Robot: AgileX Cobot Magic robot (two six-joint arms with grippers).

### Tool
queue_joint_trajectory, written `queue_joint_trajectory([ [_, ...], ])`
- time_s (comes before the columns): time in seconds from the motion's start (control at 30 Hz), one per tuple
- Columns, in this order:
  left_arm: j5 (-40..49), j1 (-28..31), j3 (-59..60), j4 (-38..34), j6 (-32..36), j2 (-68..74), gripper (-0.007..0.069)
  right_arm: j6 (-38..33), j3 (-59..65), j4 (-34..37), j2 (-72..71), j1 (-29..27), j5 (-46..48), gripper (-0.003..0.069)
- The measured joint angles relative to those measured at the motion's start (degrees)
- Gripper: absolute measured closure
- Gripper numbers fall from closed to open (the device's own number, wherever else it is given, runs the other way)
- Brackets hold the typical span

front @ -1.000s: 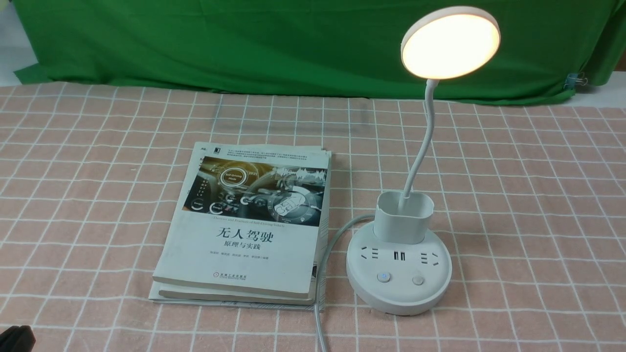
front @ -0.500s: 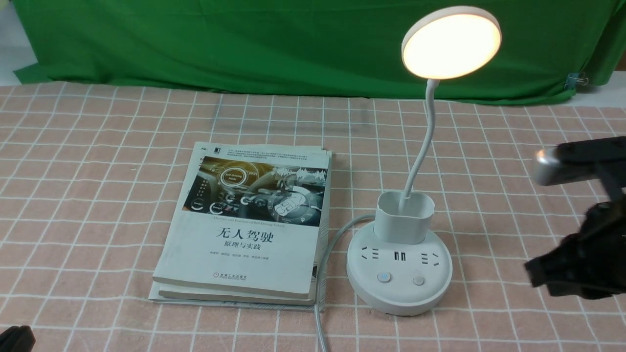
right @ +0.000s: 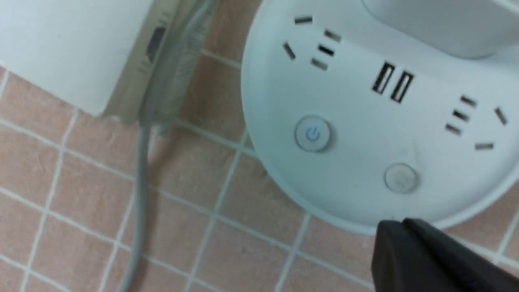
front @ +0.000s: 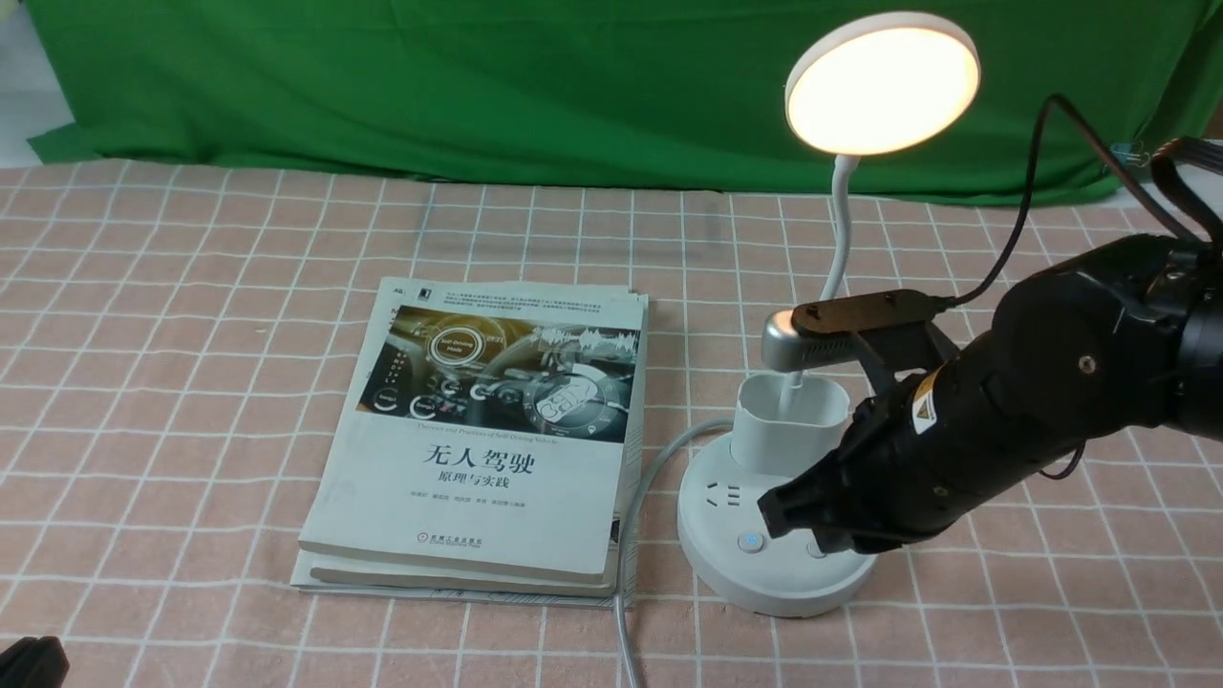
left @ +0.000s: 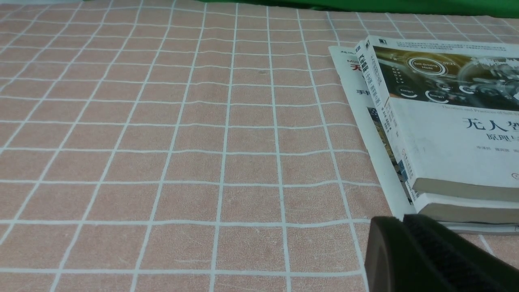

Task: Turn off the table lamp on the pink coffee tablecloth by hand.
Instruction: 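Press the power button on the lamp base to turn the lamp off with the right gripper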

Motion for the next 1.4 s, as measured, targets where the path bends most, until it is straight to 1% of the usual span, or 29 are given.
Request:
queue_joint_trajectory([
  [0.13, 0.0, 0.0, 0.0, 0.0, 0.0, 0.0, 0.0618, -0.4, 0.0, 0.4, 1.4, 0.0, -2.0, 0.0619],
  [0.7, 0.0, 0.0, 0.0, 0.0, 0.0, 0.0, 0.0618, -1.8, 0.0, -0.3, 5.4, -0.4, -4.2, 0.062],
  [1.4, 0.0, 0.0, 0.0, 0.0, 0.0, 0.0, 0.0618, -1.8, -0.7, -1.0, 5.9, -0.7, -4.6, 0.062],
])
